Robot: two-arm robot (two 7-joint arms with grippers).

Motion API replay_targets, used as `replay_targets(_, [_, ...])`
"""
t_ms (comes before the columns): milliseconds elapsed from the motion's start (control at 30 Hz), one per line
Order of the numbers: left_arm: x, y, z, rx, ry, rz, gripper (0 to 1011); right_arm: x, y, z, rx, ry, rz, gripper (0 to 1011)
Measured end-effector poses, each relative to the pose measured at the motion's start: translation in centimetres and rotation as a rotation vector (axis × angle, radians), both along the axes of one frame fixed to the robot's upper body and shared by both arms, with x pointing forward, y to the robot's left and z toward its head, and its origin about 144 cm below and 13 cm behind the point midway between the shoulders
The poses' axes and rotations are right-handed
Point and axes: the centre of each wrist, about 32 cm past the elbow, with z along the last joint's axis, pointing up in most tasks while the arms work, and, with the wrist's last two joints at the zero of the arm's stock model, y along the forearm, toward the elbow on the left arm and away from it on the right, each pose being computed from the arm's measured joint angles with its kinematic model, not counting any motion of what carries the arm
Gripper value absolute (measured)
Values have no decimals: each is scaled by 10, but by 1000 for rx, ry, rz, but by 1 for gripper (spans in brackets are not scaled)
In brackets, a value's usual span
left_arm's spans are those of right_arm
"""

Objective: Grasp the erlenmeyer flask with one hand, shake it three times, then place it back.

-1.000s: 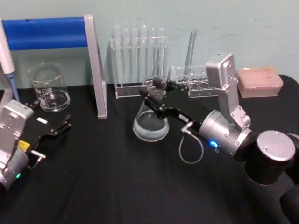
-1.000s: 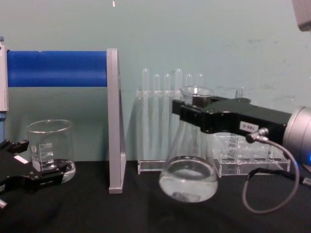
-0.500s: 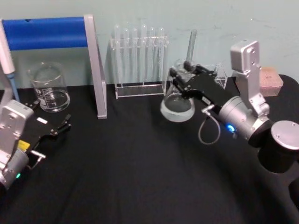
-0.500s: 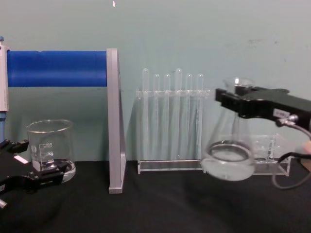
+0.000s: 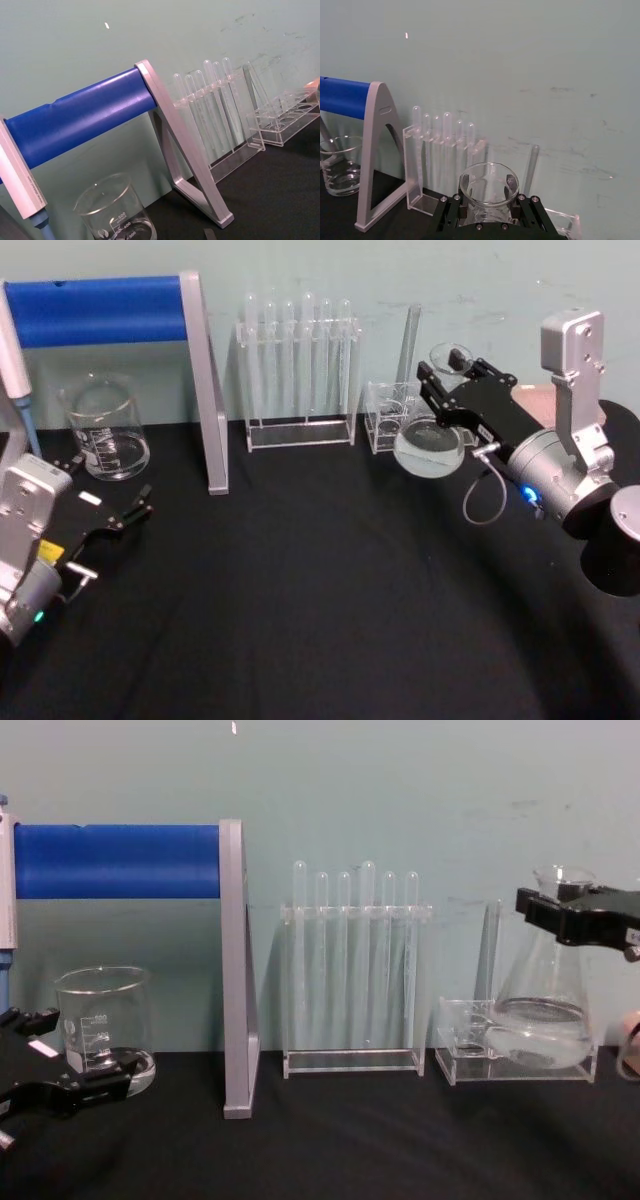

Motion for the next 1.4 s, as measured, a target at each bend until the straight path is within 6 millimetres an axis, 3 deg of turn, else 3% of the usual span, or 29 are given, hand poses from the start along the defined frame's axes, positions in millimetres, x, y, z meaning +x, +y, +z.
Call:
replay_targets(333, [0,0,0,0,0,0,1001,-1,3,-1,4,2,9,450])
replay_targets(967, [0,0,0,0,0,0,1001,-27,50,-2,10,33,279,450])
replay_targets(1400, [0,0,0,0,0,0,1001,-42,66,-4,-1,47,416,450])
